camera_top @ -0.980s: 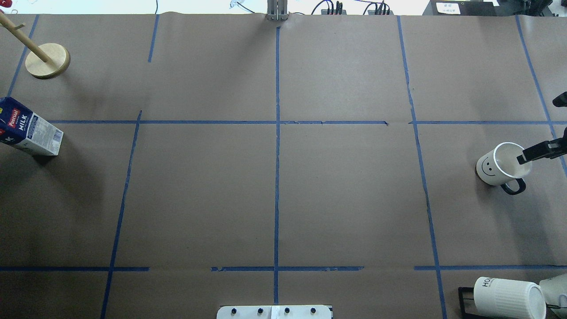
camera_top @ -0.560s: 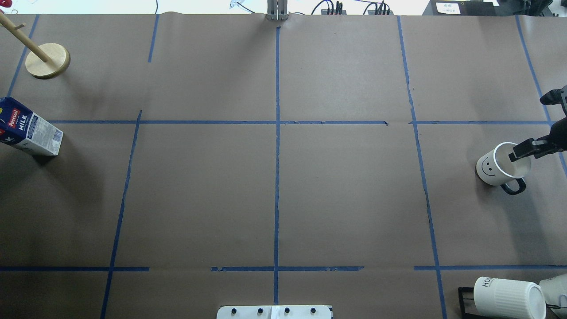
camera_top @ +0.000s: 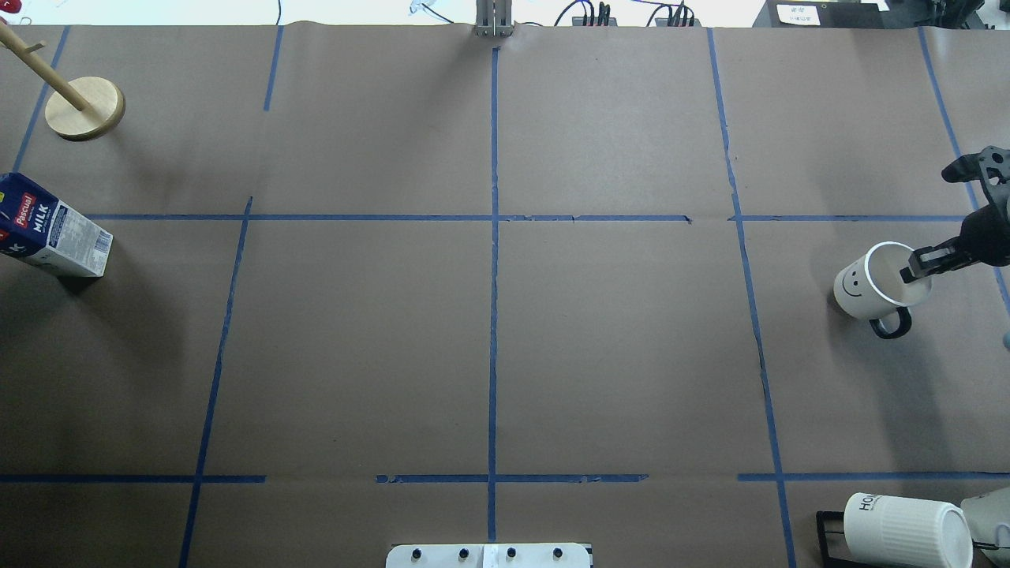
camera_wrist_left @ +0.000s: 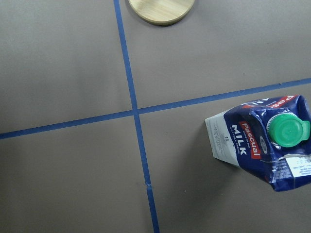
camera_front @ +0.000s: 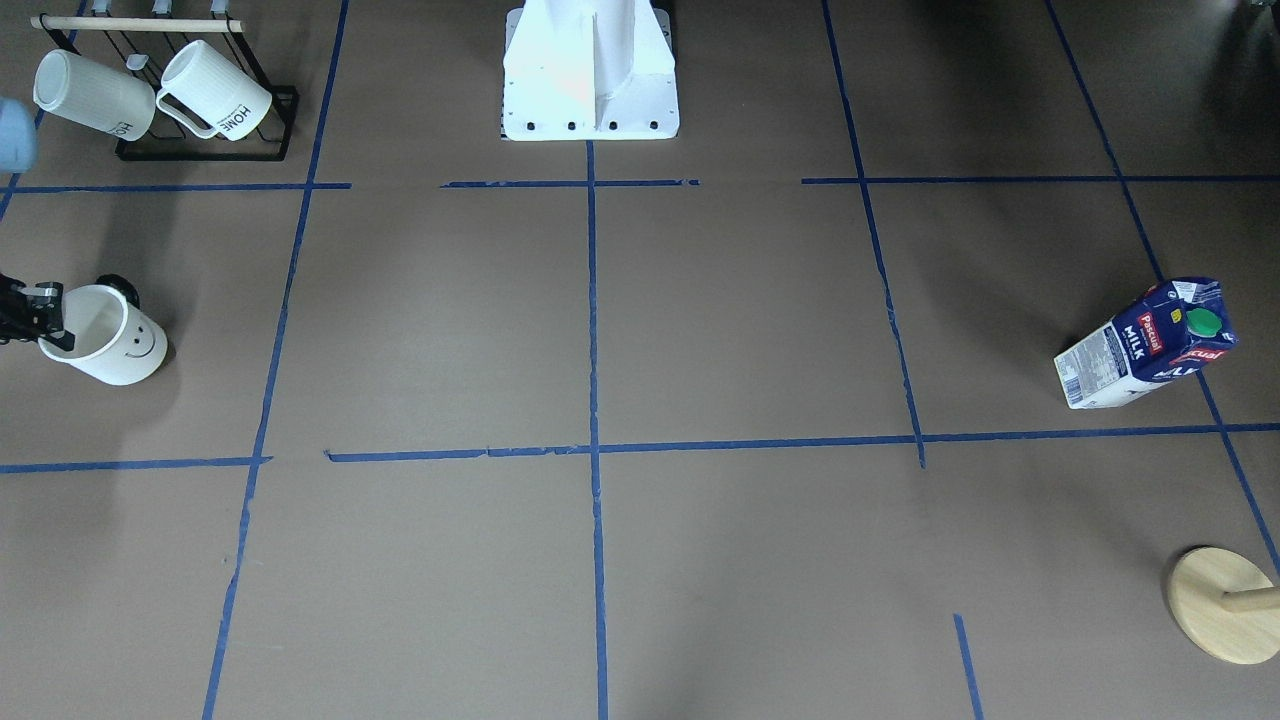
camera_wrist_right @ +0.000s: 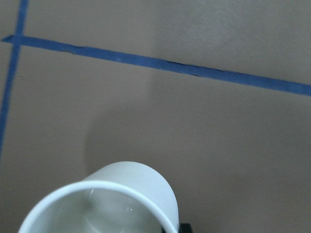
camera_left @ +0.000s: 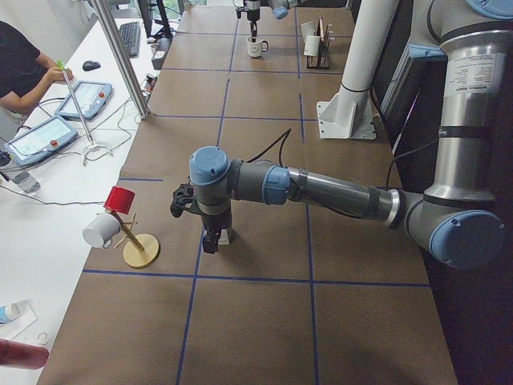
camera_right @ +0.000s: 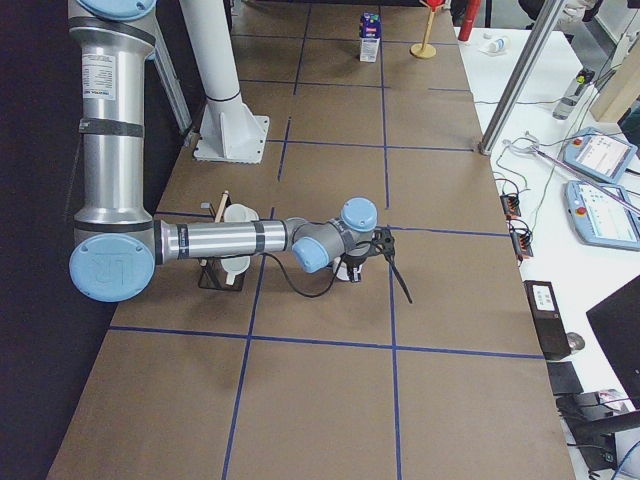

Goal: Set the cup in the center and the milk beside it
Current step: 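Lower the right gripper onto the white mug rim and grasp it, then carry the white mug with the right gripper to the table center and set it down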

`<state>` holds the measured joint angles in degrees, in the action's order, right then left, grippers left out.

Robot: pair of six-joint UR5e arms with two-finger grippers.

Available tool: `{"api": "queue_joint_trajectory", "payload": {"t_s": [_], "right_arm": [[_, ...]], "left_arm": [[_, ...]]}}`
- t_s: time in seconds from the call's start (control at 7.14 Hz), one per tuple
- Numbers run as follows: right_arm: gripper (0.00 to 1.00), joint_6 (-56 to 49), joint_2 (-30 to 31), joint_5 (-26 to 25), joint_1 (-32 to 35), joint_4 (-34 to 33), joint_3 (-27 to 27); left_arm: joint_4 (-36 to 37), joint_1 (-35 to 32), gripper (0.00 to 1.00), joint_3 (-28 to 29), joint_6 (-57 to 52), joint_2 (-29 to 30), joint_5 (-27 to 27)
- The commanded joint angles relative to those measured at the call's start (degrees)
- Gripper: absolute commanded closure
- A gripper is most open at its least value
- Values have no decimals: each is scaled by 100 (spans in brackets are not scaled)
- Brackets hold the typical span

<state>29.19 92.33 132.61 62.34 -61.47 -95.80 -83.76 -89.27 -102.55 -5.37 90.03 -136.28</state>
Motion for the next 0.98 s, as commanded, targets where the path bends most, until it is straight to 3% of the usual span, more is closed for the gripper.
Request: {"api": "queue_joint_trajectory", "payload": {"t_s": [0.0, 0.14, 0.28, 0.42, 0.56, 0.7, 0.84], "right_arm": [[100, 462, -624, -16, -482, -58, -482], [100, 1683, -1307, -51, -1016, -206, -466], [100, 2643, -2062, -617, -1639, -643, -413], [100, 3018, -2975, -1214, -2098, -1535, -239], [100, 3309, -3880, -1438, -2277, -2057, 346], [100, 3669, -4185, -1640, -2452, -2036, 752], [100, 4047, -4197, -1764, -2480, -2036, 799]], "left_arm": [[0, -3, 0, 7, 0, 15, -39], [9, -3, 0, 7, 9, 6, -48], [9, -3, 0, 24, 1, 6, -48], [9, -3, 0, 42, 0, 6, -48], [0, 6, 0, 77, 0, 6, -48], [0, -3, 0, 68, 0, 6, -48], [0, -3, 0, 77, 0, 6, -57]]}}
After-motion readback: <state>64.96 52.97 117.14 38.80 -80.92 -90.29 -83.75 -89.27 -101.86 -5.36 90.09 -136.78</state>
